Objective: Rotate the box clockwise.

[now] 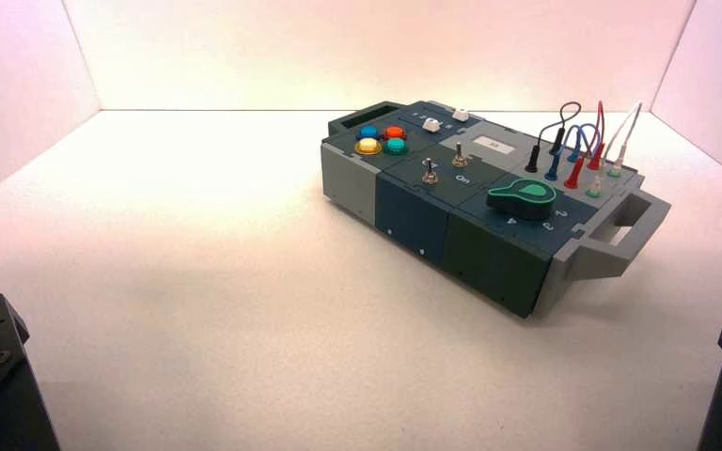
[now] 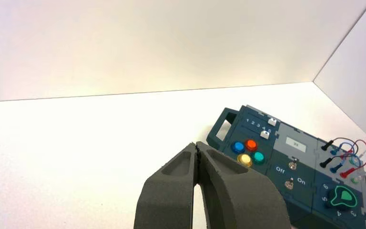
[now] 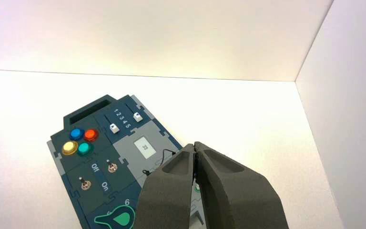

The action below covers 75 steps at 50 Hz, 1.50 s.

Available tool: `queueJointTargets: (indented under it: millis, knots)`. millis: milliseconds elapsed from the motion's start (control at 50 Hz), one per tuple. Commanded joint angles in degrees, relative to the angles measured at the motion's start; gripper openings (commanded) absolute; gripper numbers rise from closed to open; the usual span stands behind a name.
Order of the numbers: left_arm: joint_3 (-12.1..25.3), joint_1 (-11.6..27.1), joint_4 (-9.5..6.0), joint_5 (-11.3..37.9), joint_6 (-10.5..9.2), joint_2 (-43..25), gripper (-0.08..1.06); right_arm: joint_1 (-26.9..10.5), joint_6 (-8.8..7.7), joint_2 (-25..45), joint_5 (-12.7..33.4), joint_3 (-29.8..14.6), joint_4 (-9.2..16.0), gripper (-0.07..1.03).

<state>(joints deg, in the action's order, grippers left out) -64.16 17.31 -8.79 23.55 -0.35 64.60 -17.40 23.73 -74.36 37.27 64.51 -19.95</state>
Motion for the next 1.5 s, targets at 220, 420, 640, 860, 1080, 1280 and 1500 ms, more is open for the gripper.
queueJointTargets:
  millis: [220, 420, 640, 860, 1080, 1280, 1500]
  knots:
    - [2.8, 1.1, -0.35, 0.6, 0.18, -1.8, -0.03, 0.2, 0.44, 1.1, -0.2, -1.4, -0.2, -0.02]
    - [3.9, 1.7, -0.35, 0.6, 0.18, -4.4, -0.03, 0.2, 0.44, 2.4, -0.4, -1.4, -0.2, -0.02]
    - [6.2, 2.6, -0.35, 0.4, 0.18, -9.1, -0.03, 0.2, 0.44, 4.0, -0.3, -1.7, -0.2, -0.02]
    - [12.1, 4.3, -0.18, 0.3, 1.93, -19.3, -0.03, 1.8, 0.44, 5.9, 2.7, -3.3, -1.2, -0.02]
    - [20.6, 7.8, -0.18, 0.0, 6.59, -34.9, -0.03, 7.7, 0.35, 9.1, 4.5, -4.8, -1.4, -0.02]
    - [27.2, 8.0, -0.18, -1.1, 9.67, -45.9, -0.03, 7.7, 0.35, 10.3, 6.9, -5.3, -0.7, -0.02]
    - [34.6, 8.3, -0.18, -1.1, 12.39, -55.4, -0.03, 6.2, -1.23, 10.3, 13.2, -7.3, 6.0, -0.02]
